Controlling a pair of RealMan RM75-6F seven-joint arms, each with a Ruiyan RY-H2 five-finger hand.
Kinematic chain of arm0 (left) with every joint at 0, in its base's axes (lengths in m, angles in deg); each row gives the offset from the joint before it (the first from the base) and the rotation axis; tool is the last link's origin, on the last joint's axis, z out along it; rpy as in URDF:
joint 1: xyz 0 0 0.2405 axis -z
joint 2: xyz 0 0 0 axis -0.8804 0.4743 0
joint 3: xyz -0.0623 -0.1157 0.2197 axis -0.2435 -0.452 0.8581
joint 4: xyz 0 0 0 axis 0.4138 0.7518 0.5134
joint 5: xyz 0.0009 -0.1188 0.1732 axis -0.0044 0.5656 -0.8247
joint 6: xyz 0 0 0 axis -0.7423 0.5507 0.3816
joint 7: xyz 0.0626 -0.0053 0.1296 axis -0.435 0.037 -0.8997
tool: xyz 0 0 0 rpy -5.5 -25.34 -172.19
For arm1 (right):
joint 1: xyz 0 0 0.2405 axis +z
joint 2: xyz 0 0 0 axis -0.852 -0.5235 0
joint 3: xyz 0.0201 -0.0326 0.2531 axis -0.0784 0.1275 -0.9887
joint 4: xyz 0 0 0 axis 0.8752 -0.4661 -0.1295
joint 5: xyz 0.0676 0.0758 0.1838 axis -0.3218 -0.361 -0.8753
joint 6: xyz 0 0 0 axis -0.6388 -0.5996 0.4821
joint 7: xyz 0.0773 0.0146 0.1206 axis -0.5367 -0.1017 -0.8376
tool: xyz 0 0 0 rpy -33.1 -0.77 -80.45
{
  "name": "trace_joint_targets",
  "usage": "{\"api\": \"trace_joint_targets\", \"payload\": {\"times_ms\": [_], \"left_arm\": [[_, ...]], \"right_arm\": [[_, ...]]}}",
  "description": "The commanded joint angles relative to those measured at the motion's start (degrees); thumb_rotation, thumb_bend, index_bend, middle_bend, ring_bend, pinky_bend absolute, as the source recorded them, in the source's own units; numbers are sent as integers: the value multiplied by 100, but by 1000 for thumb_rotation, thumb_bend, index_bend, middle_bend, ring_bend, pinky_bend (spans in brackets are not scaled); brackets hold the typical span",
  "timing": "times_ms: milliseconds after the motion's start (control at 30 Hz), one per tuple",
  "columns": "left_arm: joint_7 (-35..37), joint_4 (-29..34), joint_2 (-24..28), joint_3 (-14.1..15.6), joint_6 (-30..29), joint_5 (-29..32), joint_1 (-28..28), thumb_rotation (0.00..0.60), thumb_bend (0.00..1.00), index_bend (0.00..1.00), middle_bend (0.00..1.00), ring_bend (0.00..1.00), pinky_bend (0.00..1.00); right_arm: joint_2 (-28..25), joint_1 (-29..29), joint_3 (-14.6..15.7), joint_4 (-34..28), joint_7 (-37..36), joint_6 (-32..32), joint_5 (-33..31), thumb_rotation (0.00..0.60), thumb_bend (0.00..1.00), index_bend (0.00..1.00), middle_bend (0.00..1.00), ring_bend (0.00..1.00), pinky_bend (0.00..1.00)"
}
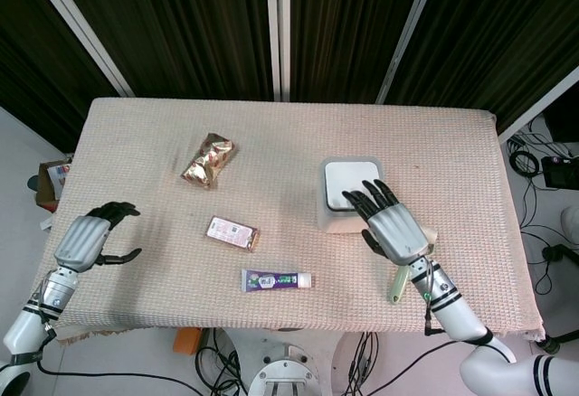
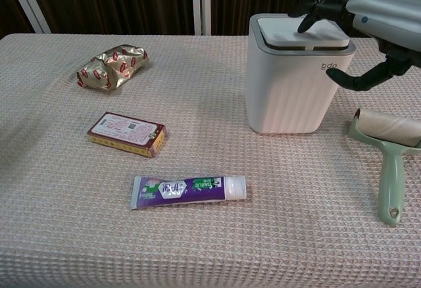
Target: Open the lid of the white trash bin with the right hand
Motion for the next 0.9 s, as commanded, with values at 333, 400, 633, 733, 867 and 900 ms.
{"api": "trace_joint_targets", "payload": {"times_ms": [333, 400, 633, 733, 867, 900], "left_arm": [[-96, -14, -44, -39, -571, -90, -265, 434, 208, 262, 199, 173, 300], [-119, -66, -87, -21, -745, -122, -369, 434, 207, 261, 199, 173, 300], [-289, -640, -471, 152, -1763, -400, -989, 409, 207, 198, 148, 140, 286], [-405, -506, -401, 273, -1715, -293, -1173, 311, 207, 124, 96, 101, 267], [-644, -434, -296, 344, -1762, -374, -1260, 285, 208, 111, 76, 87, 236], [-705, -407, -280, 345, -1784, -388, -1277, 284, 207, 112, 76, 84, 233]], "right_arm": [[-123, -1757, 842, 1552, -2112, -2435, 985, 600, 329, 0, 0, 0, 0], [-68, -2034, 1028, 1908, -2393, -2468, 823, 600, 327, 0, 0, 0, 0], [245, -2626, 1168, 2949, -3114, -2471, 420, 600, 327, 0, 0, 0, 0], [341, -2769, 1122, 3149, -3180, -2528, 354, 600, 327, 0, 0, 0, 0], [354, -2880, 1062, 3227, -3309, -2560, 330, 600, 327, 0, 0, 0, 0], [362, -2899, 1047, 3254, -3310, -2572, 333, 600, 327, 0, 0, 0, 0]]}}
